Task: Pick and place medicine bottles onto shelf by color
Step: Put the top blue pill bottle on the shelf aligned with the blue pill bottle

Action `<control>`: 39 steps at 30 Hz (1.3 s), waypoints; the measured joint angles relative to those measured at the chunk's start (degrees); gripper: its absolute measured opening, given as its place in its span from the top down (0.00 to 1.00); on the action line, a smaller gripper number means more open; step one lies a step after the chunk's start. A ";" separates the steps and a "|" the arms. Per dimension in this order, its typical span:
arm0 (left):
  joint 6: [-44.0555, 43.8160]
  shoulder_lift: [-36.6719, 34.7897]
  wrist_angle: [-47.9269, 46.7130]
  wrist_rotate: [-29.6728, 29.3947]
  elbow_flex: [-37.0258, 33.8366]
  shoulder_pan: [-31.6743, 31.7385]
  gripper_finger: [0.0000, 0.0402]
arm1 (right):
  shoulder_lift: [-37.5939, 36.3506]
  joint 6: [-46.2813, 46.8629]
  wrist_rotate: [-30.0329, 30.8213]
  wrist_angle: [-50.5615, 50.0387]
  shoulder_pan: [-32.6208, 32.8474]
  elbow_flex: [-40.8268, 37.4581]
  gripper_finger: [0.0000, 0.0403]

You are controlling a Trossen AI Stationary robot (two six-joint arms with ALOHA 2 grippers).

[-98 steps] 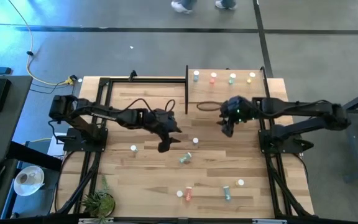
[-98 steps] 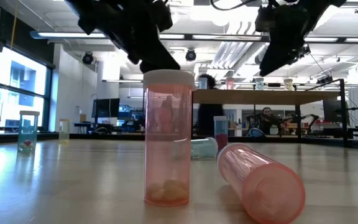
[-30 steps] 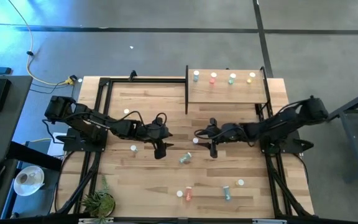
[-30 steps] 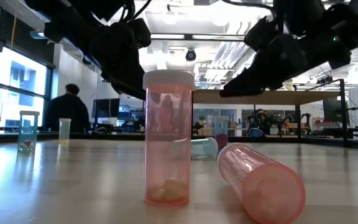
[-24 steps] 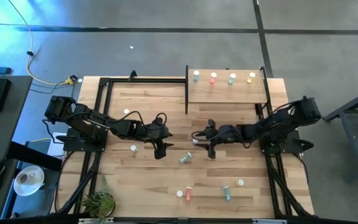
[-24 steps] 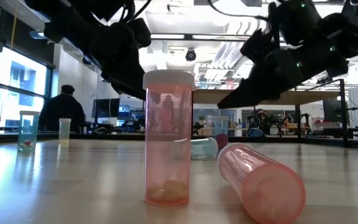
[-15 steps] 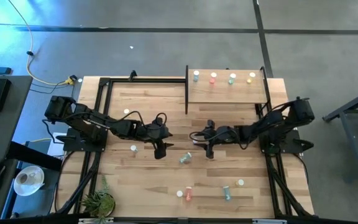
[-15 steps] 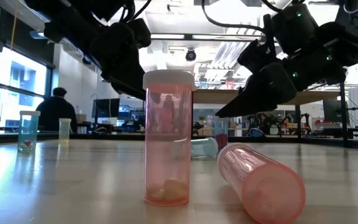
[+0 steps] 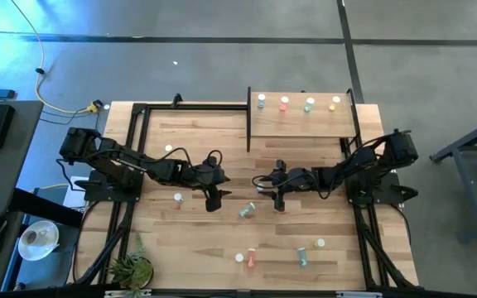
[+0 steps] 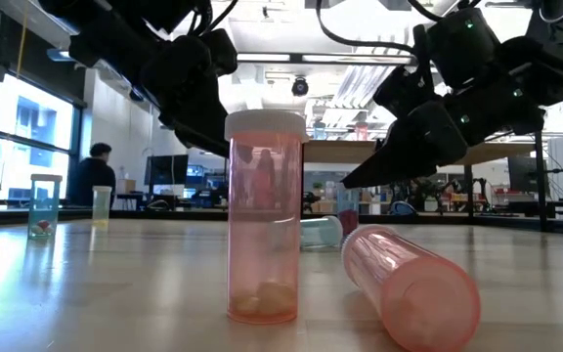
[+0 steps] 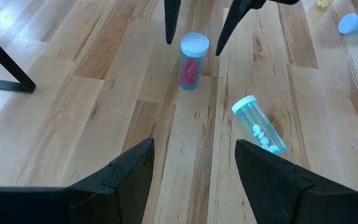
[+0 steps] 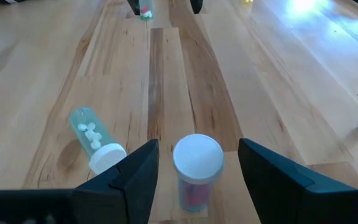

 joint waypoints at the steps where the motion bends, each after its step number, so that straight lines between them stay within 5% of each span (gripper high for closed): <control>1: 0.00 0.00 0.00 0.00 0.00 0.00 0.47 | 0.00 0.00 -0.01 -0.01 0.00 0.00 0.48; 9: 0.02 0.00 0.00 0.00 0.00 0.00 0.47 | 0.00 0.46 -0.03 -0.58 0.00 0.02 0.49; 23: 0.02 0.00 -0.02 0.00 0.00 0.00 0.47 | 0.00 0.44 -0.45 -0.58 0.00 0.02 0.70; 39: 0.04 0.02 -0.90 0.00 0.00 0.00 0.47 | -2.53 0.02 -0.44 1.20 -0.21 0.04 0.71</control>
